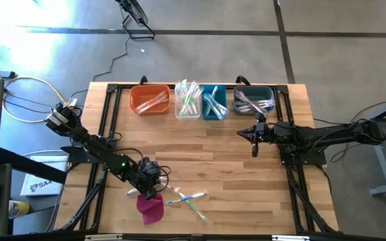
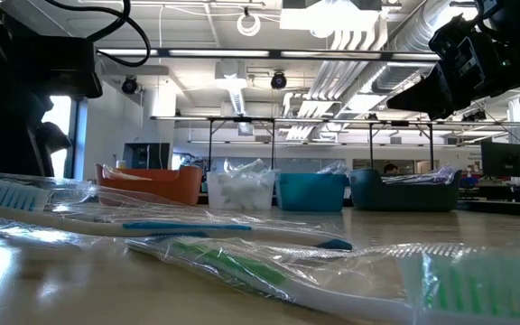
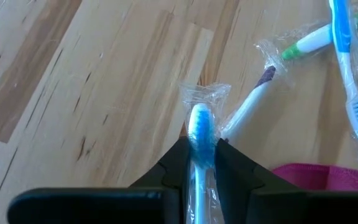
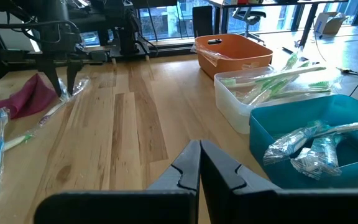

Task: Pick & Place Toothbrushes
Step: Put the blue toothbrush into the blue bin

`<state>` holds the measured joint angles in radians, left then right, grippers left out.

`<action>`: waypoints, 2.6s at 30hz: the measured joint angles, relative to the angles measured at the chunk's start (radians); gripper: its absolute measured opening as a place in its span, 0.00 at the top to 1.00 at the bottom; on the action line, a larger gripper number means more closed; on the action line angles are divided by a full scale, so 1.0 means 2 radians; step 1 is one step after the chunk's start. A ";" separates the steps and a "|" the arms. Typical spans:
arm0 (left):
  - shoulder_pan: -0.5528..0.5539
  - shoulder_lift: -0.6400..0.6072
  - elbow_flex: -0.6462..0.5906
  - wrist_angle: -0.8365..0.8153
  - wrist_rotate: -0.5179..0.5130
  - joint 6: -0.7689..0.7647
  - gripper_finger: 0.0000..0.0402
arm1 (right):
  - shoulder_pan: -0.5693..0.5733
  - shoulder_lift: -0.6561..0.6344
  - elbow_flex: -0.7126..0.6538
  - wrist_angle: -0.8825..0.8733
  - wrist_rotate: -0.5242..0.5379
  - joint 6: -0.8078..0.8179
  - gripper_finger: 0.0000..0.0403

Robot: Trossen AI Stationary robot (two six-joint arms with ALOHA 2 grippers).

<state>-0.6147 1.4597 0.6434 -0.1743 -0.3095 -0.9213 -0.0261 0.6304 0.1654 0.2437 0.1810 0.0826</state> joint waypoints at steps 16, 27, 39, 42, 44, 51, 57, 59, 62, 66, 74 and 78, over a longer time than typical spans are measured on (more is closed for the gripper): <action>0.000 -0.003 0.000 -0.006 0.002 0.017 0.87 | 0.000 0.000 0.000 0.000 0.000 0.000 0.99; 0.030 -0.068 0.000 -0.013 -0.002 0.097 0.87 | 0.000 0.000 0.000 0.000 0.000 0.000 0.99; 0.141 -0.160 0.000 -0.013 0.002 0.211 0.87 | 0.000 0.000 0.000 0.000 0.000 0.000 0.99; 0.169 -0.171 0.000 0.009 0.003 0.244 0.87 | 0.000 0.000 0.000 0.000 0.000 0.000 0.99; 0.188 -0.175 0.000 0.041 0.003 0.272 0.87 | 0.000 0.000 0.000 0.000 0.000 0.000 0.99; 0.261 -0.174 0.001 0.167 0.004 0.370 0.87 | 0.000 0.000 0.000 0.000 0.000 0.000 0.99; 0.344 -0.171 0.001 0.272 0.094 0.402 0.87 | 0.000 0.000 0.000 0.000 0.000 -0.004 0.99; 0.373 -0.163 0.001 0.302 0.138 0.402 0.87 | 0.000 0.000 0.000 0.000 0.000 -0.004 0.99; 0.412 -0.149 0.004 0.329 0.175 0.393 0.87 | 0.000 0.000 0.000 0.000 0.001 -0.004 0.99; 0.448 -0.119 0.024 0.325 0.191 0.392 0.87 | 0.000 0.000 0.000 0.001 0.002 -0.006 0.99; 0.472 -0.042 0.092 0.376 0.200 0.405 0.87 | 0.000 0.000 0.000 0.001 0.002 -0.014 0.99; 0.482 -0.003 0.124 0.400 0.195 0.406 0.87 | 0.000 0.000 0.000 0.000 0.002 -0.014 0.99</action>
<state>0.3499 1.4545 0.8905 0.6256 0.0806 -0.1089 -0.0261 0.6308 0.1654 0.2444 0.1848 0.0551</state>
